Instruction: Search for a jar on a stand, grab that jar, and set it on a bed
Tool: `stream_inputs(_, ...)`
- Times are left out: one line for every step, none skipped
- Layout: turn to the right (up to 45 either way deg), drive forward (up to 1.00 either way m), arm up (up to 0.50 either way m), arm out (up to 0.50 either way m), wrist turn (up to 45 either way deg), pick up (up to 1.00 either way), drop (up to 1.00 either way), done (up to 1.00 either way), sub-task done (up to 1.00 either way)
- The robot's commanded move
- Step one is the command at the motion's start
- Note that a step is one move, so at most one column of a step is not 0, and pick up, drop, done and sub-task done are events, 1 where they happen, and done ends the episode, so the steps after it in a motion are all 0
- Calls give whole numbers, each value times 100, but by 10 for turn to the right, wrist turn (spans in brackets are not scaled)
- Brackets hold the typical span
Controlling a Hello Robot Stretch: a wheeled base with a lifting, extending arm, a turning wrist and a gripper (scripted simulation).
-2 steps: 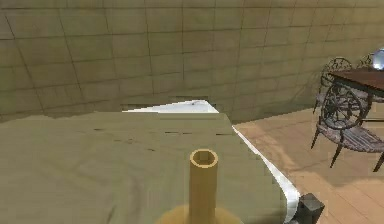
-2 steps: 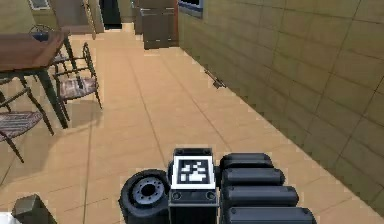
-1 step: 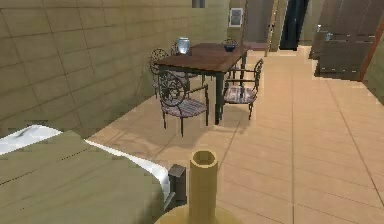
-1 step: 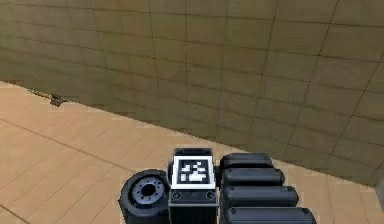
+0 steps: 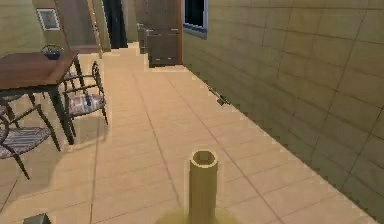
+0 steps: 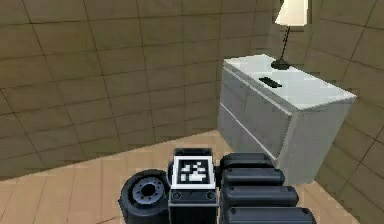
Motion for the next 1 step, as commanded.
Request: stream_inputs(390,0,0,0,0,0,0,0,0)
